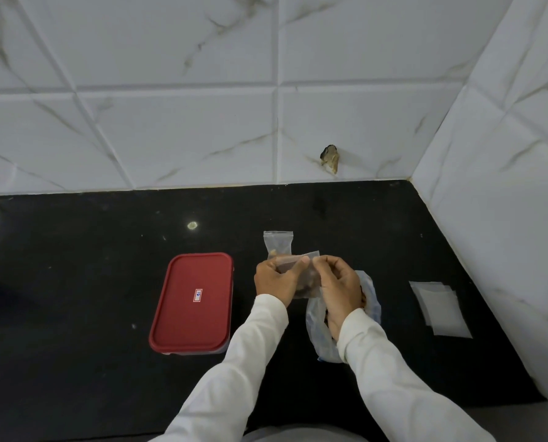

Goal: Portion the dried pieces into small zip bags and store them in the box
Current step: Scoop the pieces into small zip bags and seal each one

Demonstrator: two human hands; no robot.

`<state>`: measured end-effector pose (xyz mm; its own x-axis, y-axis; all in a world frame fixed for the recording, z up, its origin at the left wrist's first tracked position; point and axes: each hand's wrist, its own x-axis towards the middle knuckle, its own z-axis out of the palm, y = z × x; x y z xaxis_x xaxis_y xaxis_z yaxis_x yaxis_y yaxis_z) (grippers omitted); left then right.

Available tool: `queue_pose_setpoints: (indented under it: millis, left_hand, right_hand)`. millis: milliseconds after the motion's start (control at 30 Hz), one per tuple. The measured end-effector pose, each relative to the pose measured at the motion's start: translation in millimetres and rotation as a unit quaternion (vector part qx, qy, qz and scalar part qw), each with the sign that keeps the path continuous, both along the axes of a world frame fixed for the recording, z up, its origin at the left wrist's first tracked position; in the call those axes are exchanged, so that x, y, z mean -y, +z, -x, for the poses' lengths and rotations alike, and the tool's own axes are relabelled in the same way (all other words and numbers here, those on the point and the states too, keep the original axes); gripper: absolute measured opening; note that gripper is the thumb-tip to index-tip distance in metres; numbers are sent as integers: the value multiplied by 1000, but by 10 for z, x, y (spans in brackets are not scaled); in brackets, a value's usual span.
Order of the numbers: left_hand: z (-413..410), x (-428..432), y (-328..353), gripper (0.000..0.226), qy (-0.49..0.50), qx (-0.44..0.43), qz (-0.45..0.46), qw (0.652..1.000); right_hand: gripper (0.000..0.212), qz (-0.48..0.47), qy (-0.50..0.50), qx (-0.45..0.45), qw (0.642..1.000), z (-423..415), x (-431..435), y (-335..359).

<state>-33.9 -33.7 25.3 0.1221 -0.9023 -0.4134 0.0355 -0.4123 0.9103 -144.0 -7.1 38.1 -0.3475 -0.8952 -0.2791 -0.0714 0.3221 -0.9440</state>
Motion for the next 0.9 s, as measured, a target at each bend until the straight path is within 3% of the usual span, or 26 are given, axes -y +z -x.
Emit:
queue_pose_setpoints:
  millis: [233, 400, 600, 800, 900]
  left_hand:
    - [-52, -49, -33, 1, 27, -47, -20, 998]
    - [-51, -40, -18, 1, 37, -48, -15, 998]
    - [-90, -82, -27, 7, 43, -145, -40, 988]
    - [-89, -70, -53, 14, 69, -71, 0, 995]
    - [-92, -107, -107, 21, 66, -81, 5, 995]
  right_hand:
    - [14, -17, -2, -1, 1000, 15, -9, 12]
    - [3, -3, -20, 31, 999, -27, -31, 23]
    - [2, -5, -29, 41, 999, 16, -15, 11]
    - [11, -3, -29, 65, 997, -70, -11, -49]
    - [8, -25, -18, 34, 999, -59, 3, -14]
